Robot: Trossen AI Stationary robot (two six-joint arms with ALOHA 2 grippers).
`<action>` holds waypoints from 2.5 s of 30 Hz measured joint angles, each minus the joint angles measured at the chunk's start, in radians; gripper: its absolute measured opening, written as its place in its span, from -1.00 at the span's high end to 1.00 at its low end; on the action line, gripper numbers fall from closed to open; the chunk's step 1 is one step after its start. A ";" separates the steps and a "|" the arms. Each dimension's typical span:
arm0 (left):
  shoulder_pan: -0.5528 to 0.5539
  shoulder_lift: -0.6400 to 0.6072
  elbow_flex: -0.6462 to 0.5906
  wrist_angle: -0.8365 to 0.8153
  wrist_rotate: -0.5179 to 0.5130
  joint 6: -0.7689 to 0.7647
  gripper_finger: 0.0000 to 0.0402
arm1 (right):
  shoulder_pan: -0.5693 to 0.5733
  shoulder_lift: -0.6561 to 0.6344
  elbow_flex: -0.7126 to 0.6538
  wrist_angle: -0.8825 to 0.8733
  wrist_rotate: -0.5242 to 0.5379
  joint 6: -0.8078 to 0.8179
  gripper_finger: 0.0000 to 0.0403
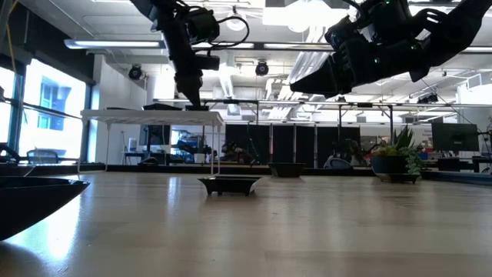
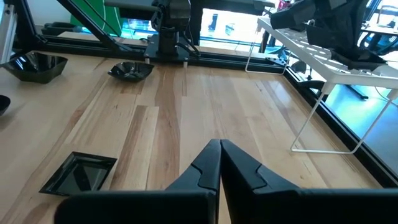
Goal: Pick & Place Mini shaped plates
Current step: Stack the black square plate on top of the black square plate on the shelf, then stack the black distorted square plate on top of the black distorted square plate on the shelf
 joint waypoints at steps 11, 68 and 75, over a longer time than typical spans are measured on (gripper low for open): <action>0.000 -0.023 0.000 0.000 -0.033 0.017 0.99 | 0.000 0.000 0.000 0.000 -0.001 0.000 0.98; -0.230 -0.551 -0.697 0.621 0.269 -0.441 0.99 | 0.000 0.000 0.000 -0.089 0.049 0.032 0.98; -0.364 -0.556 -0.930 0.988 0.269 -0.498 0.99 | 0.003 0.000 0.000 -0.142 0.050 0.133 0.93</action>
